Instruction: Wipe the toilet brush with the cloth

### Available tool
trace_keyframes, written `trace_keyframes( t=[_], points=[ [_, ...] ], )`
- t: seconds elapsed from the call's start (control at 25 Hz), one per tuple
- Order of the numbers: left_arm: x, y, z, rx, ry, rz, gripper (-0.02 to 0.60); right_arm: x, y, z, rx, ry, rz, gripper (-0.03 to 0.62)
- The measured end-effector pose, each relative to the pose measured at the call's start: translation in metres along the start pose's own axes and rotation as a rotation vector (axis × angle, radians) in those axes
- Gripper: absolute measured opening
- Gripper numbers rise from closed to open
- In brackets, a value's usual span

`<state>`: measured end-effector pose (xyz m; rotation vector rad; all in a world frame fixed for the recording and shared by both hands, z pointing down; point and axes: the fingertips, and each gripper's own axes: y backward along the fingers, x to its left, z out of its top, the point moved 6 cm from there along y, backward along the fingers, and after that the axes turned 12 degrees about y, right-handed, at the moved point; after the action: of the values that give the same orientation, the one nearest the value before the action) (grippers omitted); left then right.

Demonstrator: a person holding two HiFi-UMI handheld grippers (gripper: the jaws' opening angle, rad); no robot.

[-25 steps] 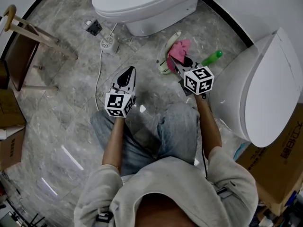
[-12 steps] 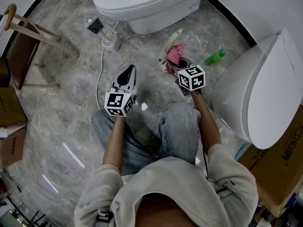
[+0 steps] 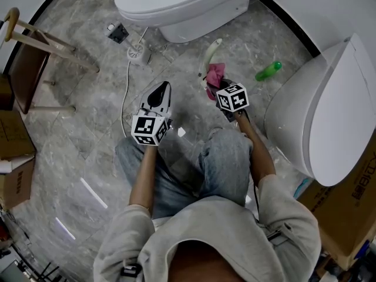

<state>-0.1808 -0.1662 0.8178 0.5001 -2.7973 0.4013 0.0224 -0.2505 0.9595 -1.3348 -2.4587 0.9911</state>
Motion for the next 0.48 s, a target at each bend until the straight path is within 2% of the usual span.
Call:
trace_keyframes(
  t=[0.32, 0.48],
  points=[
    [0.002, -0.014, -0.012, 0.027, 0.012, -0.008, 0.025, -0.004, -0.003, -0.038, 0.061, -0.044, 0.009, 0.072],
    [0.0, -0.028, -0.022, 0.05, 0.027, -0.025, 0.025, -0.014, 0.008, -0.054, 0.059, -0.063, -0.036, 0.072]
  ],
)
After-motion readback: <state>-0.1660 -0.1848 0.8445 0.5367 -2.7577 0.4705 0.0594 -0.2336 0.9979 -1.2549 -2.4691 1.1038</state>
